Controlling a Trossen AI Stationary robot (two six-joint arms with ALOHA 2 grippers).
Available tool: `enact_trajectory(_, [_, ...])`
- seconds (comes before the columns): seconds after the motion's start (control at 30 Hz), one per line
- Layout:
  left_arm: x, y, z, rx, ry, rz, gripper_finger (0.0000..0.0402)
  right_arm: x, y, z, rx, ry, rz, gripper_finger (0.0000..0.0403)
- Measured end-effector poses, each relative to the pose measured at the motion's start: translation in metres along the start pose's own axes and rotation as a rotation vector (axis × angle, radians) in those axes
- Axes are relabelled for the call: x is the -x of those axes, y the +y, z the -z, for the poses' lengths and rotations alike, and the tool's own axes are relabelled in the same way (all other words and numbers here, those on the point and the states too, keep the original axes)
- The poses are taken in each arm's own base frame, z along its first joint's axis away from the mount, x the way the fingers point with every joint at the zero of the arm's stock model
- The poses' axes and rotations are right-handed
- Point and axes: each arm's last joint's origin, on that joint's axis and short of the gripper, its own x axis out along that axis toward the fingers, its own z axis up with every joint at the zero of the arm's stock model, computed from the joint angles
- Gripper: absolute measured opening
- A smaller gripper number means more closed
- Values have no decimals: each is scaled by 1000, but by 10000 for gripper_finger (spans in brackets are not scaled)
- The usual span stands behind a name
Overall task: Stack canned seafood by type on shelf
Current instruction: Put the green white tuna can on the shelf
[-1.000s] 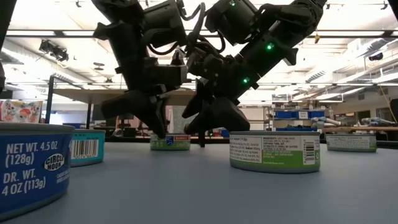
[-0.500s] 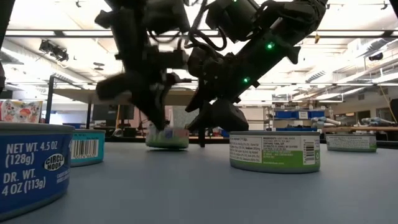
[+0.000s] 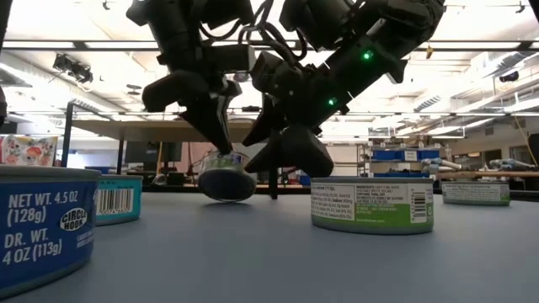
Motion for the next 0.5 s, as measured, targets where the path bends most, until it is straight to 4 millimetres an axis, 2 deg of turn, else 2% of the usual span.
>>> enact_trajectory(0.27, [7,10,-1,65,-34,-12,0,-1,2,-2,-112,-24,9,287])
enact_trajectory(0.5, [6,9,3,68,-26,19,0,-1,3,-1,-75,-16,-5,281])
